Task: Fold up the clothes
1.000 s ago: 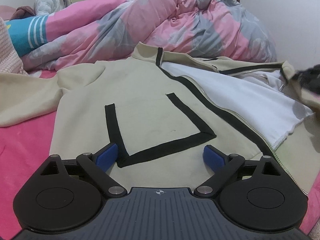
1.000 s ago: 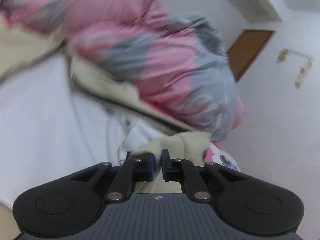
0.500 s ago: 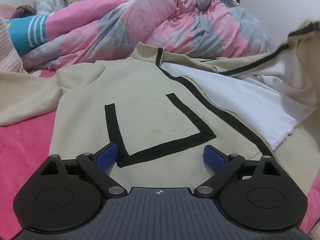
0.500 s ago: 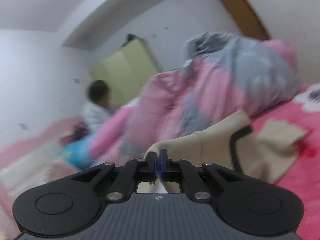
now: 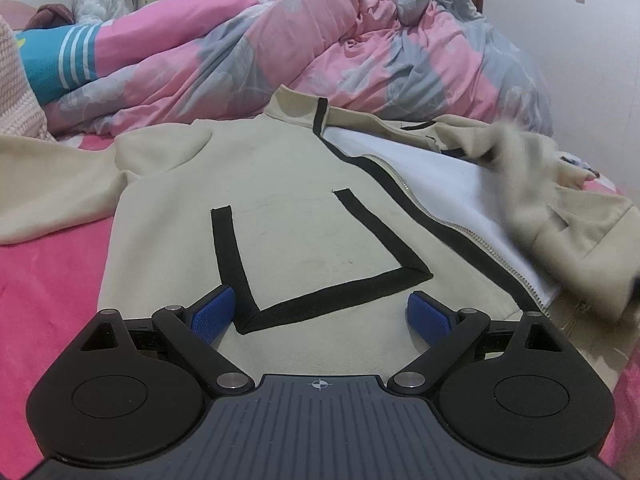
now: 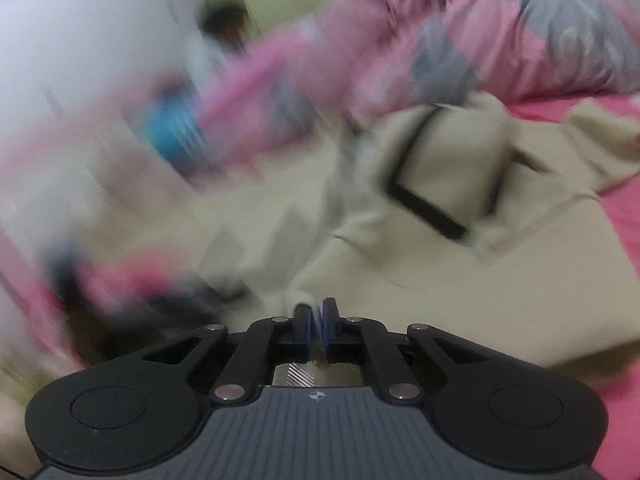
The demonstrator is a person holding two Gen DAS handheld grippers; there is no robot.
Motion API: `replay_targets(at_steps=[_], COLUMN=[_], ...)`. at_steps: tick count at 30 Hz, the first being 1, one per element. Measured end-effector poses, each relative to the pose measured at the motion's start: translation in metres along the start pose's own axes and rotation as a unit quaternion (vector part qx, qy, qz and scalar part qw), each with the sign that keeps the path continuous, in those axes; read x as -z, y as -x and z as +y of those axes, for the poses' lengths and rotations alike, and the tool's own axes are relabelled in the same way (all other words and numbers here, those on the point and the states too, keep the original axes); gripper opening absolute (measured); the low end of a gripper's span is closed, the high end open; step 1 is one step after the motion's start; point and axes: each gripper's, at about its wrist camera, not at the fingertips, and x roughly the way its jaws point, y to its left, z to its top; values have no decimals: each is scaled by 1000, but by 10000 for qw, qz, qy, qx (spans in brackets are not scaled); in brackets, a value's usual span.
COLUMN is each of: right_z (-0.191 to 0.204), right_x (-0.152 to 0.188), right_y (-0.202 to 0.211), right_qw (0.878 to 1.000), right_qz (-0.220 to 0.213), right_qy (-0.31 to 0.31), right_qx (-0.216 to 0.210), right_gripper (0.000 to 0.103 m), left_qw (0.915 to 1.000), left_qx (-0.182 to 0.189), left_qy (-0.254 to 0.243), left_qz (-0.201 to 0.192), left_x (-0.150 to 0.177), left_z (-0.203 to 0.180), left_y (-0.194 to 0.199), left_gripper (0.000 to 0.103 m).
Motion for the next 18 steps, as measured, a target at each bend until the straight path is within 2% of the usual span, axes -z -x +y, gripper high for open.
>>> replay_targets(at_steps=[4,6,8,13,14,15,16,18], right_z=[32,39,39,25,22,20,18,19], right_x=[11,8,4,-13,-16,-19,-23,-34], right_y=[-13,-8,-3,9,12,15,19,24], right_qw=[9940,9941,9959,9975,9974,9971,9967,9963], right_qz=[336,187,58,-56,-99,-142,-204,-417], right_qy=[741,773,596,-49,-167,-285,-384,-377], right_qx=[731,743,672,704,698,692,683,656], right_gripper=[19,31,39,43,48,61,68,76], left_qw=[10000,10000,10000,9999,9999,9999,9999,9996], left_qx=[12,11,11,35,47,51,69,132], left_qy=[20,34,42,112,131,135,123,74], left_qz=[-2,-4,-2,4,-11,-44,-100,-218], left_x=[0,-1,-1,-5,-7,-9,-12,-20], left_z=[1,1,2,3,4,5,6,8], left_y=[0,0,0,6,8,11,15,21], left_gripper=[94,94,94,94,94,94,94,94])
